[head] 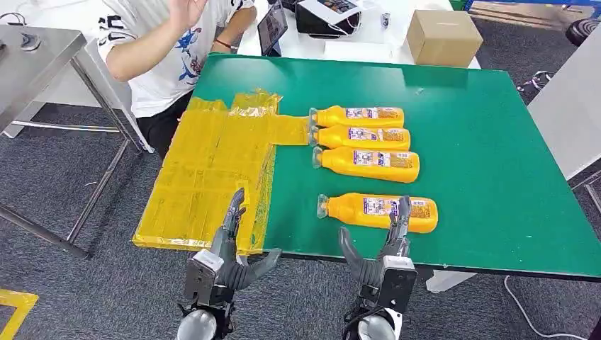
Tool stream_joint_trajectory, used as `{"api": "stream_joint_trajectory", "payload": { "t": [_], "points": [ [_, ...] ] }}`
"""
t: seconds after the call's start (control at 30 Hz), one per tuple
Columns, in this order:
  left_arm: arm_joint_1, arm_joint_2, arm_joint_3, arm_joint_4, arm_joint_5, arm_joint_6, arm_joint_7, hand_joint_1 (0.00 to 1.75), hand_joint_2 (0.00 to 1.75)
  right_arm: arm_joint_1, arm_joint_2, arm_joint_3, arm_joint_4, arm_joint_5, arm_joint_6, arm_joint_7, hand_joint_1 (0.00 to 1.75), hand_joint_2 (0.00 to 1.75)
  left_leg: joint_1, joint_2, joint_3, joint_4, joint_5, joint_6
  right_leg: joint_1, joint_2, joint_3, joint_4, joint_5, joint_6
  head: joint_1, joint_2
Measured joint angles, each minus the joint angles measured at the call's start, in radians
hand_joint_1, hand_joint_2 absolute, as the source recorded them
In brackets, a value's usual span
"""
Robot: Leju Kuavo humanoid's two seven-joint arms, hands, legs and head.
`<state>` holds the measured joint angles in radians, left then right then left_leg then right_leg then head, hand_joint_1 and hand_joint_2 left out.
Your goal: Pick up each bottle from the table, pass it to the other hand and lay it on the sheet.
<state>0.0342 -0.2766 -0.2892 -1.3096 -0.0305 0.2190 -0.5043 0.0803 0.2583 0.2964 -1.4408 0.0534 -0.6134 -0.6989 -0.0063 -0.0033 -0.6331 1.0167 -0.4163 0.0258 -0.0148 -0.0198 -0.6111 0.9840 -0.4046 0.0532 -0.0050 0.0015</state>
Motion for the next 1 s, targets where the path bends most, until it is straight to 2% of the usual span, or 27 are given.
{"api": "stream_joint_trajectory", "payload": {
  "t": [0.2, 0.23, 0.27, 0.3, 0.33, 0.37, 0.5, 0.67, 1.0],
  "points": [
    [0.0, 0.0, 0.0, 0.0, 0.0, 0.0, 0.0, 0.0, 1.75, 0.0, 0.0, 0.0, 0.0, 0.0, 0.0, 0.0, 0.0, 1.75, 0.0, 0.0, 0.0, 0.0, 0.0, 0.0, 0.0, 0.0, 0.0, 0.0, 0.0, 0.0, 0.0, 0.0],
    [-0.006, 0.0, 0.0, 0.003, -0.005, -0.007, 0.005, 0.0, 1.75, -0.012, -0.01, 0.002, 0.005, 0.076, -0.021, 0.059, 0.0, 1.75, 0.0, 0.0, 0.0, 0.0, 0.0, 0.0, 0.0, 0.0, 0.0, 0.0, 0.0, 0.0, 0.0, 0.0],
    [-0.067, 0.002, 0.019, 0.053, -0.025, -0.044, 0.003, 0.0, 1.75, -0.109, -0.103, -0.039, 0.027, 0.448, 0.079, 0.221, 0.0, 1.75, -0.001, 0.0, 0.0, 0.0, 0.001, 0.001, -0.001, 0.0, 0.001, 0.0, 0.001, 0.0, 0.001, 0.0],
    [-0.078, 0.002, 0.034, 0.071, -0.034, -0.053, -0.002, 0.0, 1.75, -0.146, -0.132, -0.092, 0.032, 0.493, 0.11, 0.237, 0.0, 1.75, -0.002, 0.0, 0.001, 0.0, 0.001, 0.002, -0.002, 0.0, 0.001, 0.0, 0.002, 0.001, 0.0, 0.0],
    [-0.08, 0.002, 0.043, 0.078, -0.058, -0.047, -0.003, 0.0, 1.75, -0.18, -0.17, -0.106, 0.049, 0.598, 0.144, 0.337, 0.0, 1.75, -0.002, 0.0, 0.001, 0.0, 0.001, 0.001, -0.002, 0.0, 0.0, 0.0, 0.002, 0.001, 0.0, 0.0],
    [-0.08, 0.002, 0.057, 0.078, -0.076, -0.042, -0.003, 0.0, 1.75, -0.231, -0.23, -0.12, 0.082, 0.657, 0.245, 0.435, 0.0, 1.75, -0.002, 0.0, 0.0, 0.0, 0.001, 0.001, -0.002, 0.0, 0.0, 0.0, 0.002, 0.001, 0.0, 0.0],
    [-0.08, 0.002, 0.074, 0.079, -0.086, -0.045, 0.0, 0.0, 1.75, -0.256, -0.278, -0.121, 0.117, 0.659, 0.374, 0.48, 0.0, 1.75, -0.002, 0.0, 0.0, 0.0, 0.001, 0.002, -0.002, 0.0, 0.001, 0.0, 0.002, 0.001, 0.0, 0.0],
    [-0.089, 0.002, 0.09, 0.096, -0.094, -0.054, 0.0, 0.0, 1.75, -0.261, -0.331, -0.105, 0.164, 0.622, 0.5, 0.484, 0.0, 1.75, -0.002, 0.0, 0.0, 0.0, 0.001, 0.002, -0.002, 0.0, 0.001, 0.0, 0.002, 0.001, 0.0, 0.0],
    [-0.114, 0.002, 0.111, 0.141, -0.094, -0.06, -0.001, 0.0, 1.75, -0.272, -0.411, -0.066, 0.2, 0.581, 0.592, 0.484, 0.0, 1.75, -0.002, 0.0, 0.0, 0.0, 0.001, 0.002, -0.002, 0.0, 0.0, 0.0, 0.002, 0.001, 0.0, 0.0]
  ]
}}
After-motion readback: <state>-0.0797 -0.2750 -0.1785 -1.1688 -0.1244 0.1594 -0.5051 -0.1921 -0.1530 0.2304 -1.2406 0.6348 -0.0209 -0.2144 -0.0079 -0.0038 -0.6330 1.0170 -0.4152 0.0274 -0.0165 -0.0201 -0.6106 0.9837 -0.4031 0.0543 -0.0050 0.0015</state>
